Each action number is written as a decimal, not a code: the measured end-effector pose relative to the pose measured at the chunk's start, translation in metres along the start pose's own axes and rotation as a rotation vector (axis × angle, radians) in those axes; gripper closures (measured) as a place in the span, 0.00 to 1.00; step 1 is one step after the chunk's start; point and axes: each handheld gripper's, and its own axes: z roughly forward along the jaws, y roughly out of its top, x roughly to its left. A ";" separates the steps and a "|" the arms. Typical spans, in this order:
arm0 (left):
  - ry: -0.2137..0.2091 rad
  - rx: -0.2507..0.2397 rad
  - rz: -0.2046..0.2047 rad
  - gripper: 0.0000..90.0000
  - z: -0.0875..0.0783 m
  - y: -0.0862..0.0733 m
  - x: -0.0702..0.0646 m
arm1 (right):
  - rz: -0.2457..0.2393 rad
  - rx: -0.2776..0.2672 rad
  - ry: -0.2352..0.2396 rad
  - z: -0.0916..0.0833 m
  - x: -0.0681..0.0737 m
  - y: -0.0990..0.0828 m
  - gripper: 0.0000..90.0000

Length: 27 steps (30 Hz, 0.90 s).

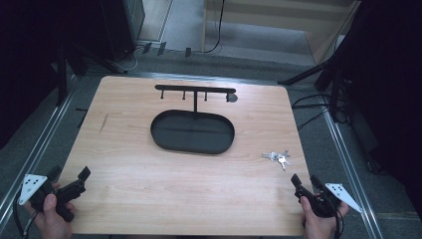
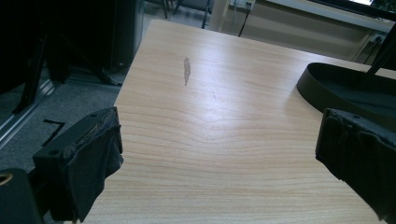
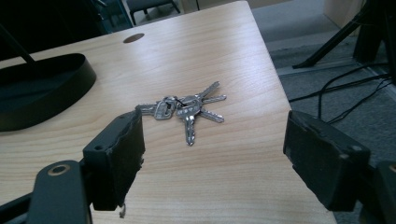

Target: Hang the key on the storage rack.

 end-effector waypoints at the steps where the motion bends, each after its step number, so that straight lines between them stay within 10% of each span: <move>1: -0.001 0.001 -0.002 0.01 0.000 0.000 0.000 | -0.005 0.000 -0.010 0.000 0.000 0.000 0.26; 14: -0.017 0.013 -0.017 0.01 0.001 0.001 0.002 | -0.226 0.199 -0.059 0.021 0.024 0.043 0.41; 20: -0.026 0.010 -0.022 0.01 0.001 0.001 0.003 | -0.333 0.424 -0.050 0.051 0.043 0.098 0.40; 27: -0.031 0.012 -0.021 0.01 0.001 0.001 0.003 | -0.382 0.657 -0.027 0.090 0.048 0.116 0.39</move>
